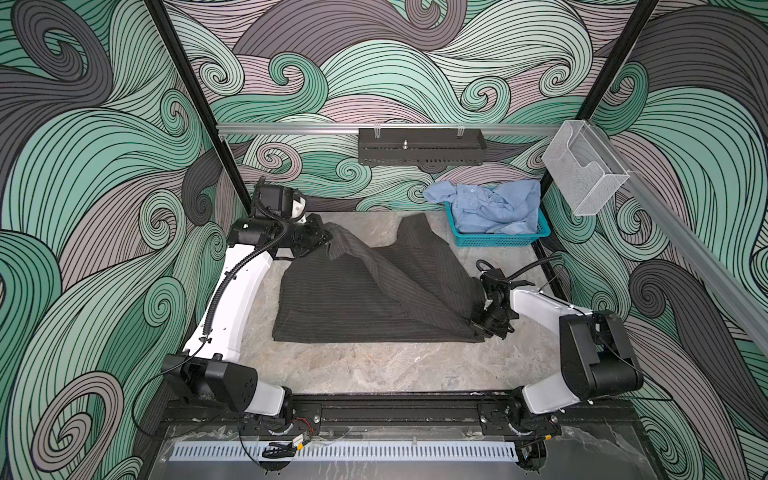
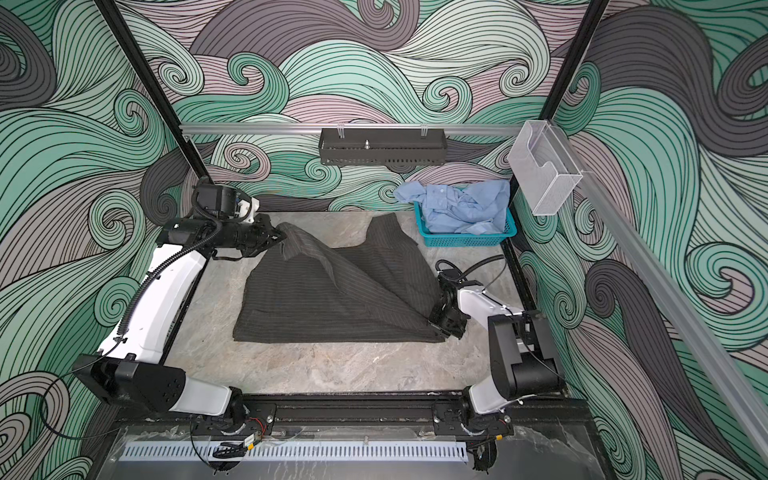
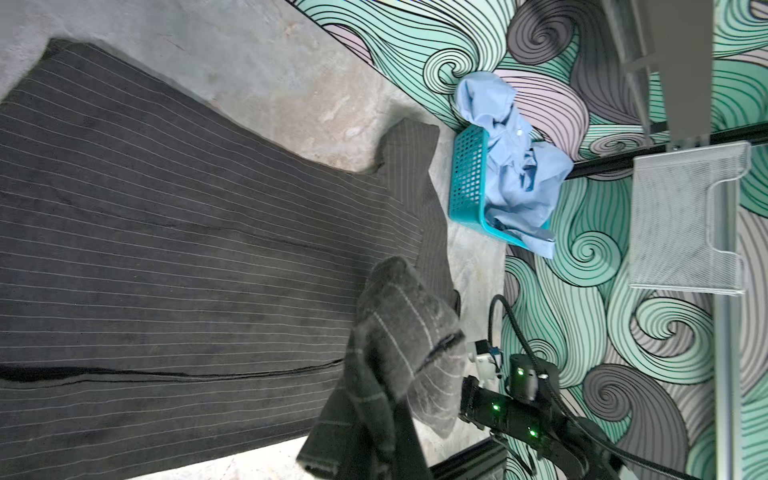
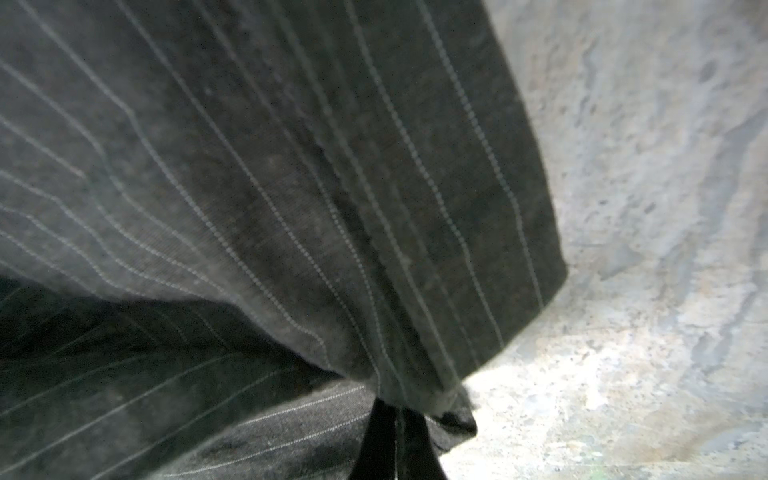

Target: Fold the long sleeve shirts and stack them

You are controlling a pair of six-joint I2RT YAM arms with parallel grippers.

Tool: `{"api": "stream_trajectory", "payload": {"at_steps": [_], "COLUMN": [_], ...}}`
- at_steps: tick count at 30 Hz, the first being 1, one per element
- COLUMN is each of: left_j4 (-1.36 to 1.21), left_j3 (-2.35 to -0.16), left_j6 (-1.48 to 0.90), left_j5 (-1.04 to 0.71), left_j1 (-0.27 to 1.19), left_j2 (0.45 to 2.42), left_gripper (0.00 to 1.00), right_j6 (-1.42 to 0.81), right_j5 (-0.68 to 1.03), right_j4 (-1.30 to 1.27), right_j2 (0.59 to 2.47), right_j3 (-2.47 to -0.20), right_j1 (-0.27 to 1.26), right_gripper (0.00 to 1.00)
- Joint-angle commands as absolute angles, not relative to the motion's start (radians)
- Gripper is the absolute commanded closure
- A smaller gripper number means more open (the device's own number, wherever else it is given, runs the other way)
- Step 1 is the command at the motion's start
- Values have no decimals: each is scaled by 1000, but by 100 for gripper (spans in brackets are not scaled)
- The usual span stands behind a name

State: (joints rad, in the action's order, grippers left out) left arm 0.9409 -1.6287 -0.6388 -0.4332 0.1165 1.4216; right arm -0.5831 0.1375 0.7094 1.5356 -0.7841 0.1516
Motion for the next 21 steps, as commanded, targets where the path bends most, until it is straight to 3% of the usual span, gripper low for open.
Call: {"api": "stream_trajectory", "payload": {"at_steps": [1,9,13,21], "left_j4": [974,1075,1193,1174], "left_j3": [-1503,-1132,-1107,-1097], "left_j6": [-643,-504,-431,-454], "left_j5": [-504,-520,-432,-242], "left_j1": [74,-65,-129,-178], "left_j2": [1339,1241,1285,1323], "left_gripper": [100,100,100,100], "right_j6": [-580,-572,-566,-566], "right_j5": [91,93,87,79], "right_j4": [697,698,698,698], "right_j2": [1567,1572,1565,1561], "right_j3": [-769,-764,-758,-750], "right_j1": [140,133,129,124], "right_gripper": [100,100,100,100]}}
